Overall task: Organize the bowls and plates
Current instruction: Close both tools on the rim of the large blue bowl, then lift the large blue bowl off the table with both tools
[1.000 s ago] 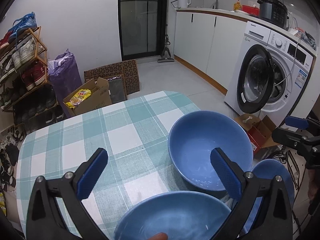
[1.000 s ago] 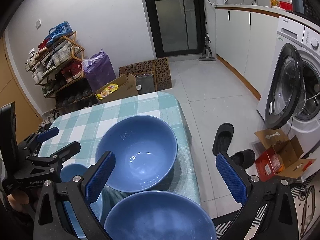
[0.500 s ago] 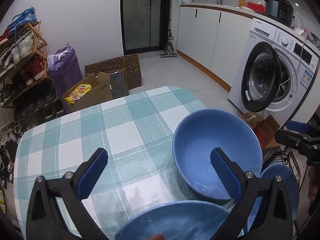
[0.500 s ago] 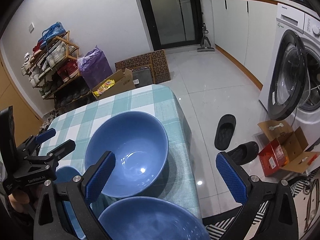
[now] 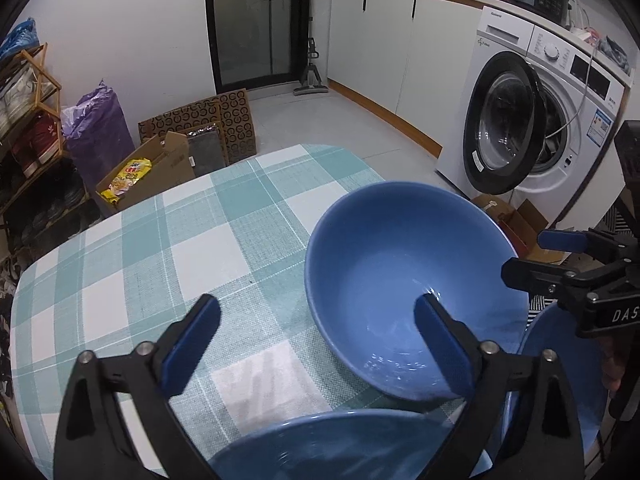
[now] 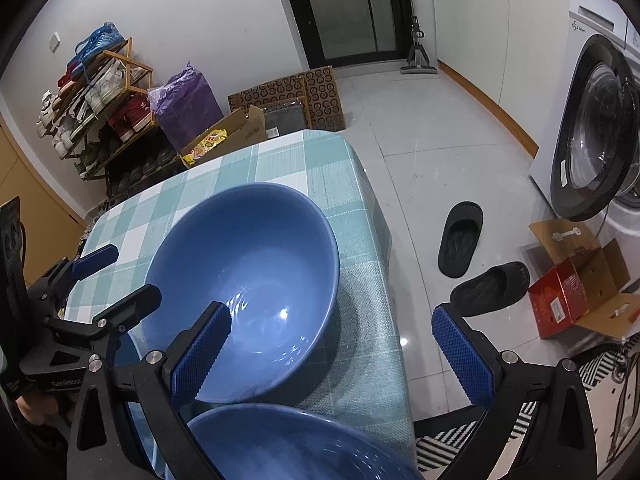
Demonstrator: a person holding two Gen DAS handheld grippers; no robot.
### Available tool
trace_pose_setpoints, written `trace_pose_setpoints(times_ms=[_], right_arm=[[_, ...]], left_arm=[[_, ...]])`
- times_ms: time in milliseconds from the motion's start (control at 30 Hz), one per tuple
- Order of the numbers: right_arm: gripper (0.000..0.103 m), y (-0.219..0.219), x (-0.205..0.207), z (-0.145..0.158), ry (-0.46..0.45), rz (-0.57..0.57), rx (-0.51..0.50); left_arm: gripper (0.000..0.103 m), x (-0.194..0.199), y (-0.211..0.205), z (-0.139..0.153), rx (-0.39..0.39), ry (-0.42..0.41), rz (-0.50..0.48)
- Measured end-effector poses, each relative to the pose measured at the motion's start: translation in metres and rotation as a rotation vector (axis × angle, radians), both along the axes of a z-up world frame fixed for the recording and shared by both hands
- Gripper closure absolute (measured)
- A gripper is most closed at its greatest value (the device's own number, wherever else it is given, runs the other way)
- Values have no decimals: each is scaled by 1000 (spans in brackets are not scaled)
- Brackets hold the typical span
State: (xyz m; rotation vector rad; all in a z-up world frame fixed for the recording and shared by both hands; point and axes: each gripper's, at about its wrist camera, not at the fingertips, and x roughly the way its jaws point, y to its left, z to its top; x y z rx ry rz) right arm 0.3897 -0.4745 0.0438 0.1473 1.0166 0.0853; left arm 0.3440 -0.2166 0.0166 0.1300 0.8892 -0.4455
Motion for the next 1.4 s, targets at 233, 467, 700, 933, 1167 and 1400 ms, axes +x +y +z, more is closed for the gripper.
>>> trace_pose_setpoints(times_ms=[233,467,700,933,1167,1400], right_arm=[[1,4,4,-13,32,21,3],[21,9,5,-15,44,48,22],[39,16,5,-18,54,79,15],[57,20,5,-19,56,92,21],[69,21,2,-19,52,97,-9],[75,20,-2,-18,44,90,-27]], left_arm=[[35,2,-6,-9,1,30,-26],[50,3,-7,-16,-11,69,-35],[65,1,-9,-18,-19,89,-59],[75,-1,-10,-17,-21,86,-73],[81,-1,-9,-16,-18,83,-68],[81,-3,-9,-14,-19,72,-67]])
